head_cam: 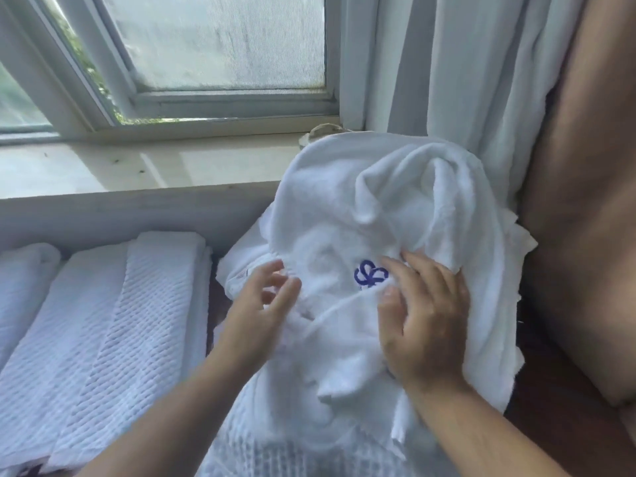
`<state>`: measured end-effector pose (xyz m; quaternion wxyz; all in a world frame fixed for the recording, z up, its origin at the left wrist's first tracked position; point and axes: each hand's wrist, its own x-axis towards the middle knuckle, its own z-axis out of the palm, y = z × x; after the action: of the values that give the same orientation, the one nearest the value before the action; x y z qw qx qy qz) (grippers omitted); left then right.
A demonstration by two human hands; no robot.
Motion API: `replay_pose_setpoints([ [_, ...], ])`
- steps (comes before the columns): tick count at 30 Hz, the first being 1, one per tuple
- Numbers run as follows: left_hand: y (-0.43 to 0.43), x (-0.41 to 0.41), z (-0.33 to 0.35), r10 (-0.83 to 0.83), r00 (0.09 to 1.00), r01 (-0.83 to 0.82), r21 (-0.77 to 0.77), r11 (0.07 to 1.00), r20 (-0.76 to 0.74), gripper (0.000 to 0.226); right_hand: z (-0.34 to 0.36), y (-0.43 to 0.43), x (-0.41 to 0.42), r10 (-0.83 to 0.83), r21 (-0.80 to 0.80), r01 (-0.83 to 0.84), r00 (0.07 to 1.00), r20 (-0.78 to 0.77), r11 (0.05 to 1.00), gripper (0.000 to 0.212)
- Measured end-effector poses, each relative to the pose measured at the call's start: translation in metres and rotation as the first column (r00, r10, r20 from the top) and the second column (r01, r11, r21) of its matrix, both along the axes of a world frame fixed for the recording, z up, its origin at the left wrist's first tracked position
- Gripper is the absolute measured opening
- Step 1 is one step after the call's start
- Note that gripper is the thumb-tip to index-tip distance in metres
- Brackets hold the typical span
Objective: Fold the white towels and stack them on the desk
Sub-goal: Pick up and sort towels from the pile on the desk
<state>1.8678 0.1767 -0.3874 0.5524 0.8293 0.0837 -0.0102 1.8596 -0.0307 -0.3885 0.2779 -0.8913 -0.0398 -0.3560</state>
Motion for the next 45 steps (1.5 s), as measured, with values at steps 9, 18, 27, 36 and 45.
replay_pose_setpoints([
  [9, -0.026, 0.022, -0.053, 0.016, 0.987, -0.018, 0.016, 1.0, 0.159, 0.025, -0.033, -0.002, 0.011, -0.089, -0.063, 0.098, 0.987, 0.135, 0.993, 0.04],
  [18, -0.022, 0.008, -0.052, 0.034, 0.944, -0.04, 0.01, 0.999, 0.328, 0.015, -0.023, 0.0, -0.006, -0.005, 0.05, -0.006, 0.974, 0.228, 0.999, 0.037],
  [27, 0.014, -0.072, -0.058, -0.059, 0.828, 0.213, -0.215, 0.953, 0.557, 0.017, -0.023, 0.039, -0.076, 0.11, 0.172, -0.146, 0.974, 0.199, 0.974, 0.021],
  [36, 0.094, -0.21, -0.043, -0.092, 0.791, 0.435, -0.451, 0.78, 0.605, 0.015, -0.002, 0.091, -0.197, 0.038, 0.688, -0.023, 0.999, -0.007, 0.725, 0.053],
  [45, 0.127, -0.281, -0.095, 0.186, 0.958, -0.033, -0.56, 0.828, 0.219, 0.024, -0.049, 0.115, -0.243, 0.057, 0.593, 0.078, 0.977, -0.205, 0.801, 0.064],
])
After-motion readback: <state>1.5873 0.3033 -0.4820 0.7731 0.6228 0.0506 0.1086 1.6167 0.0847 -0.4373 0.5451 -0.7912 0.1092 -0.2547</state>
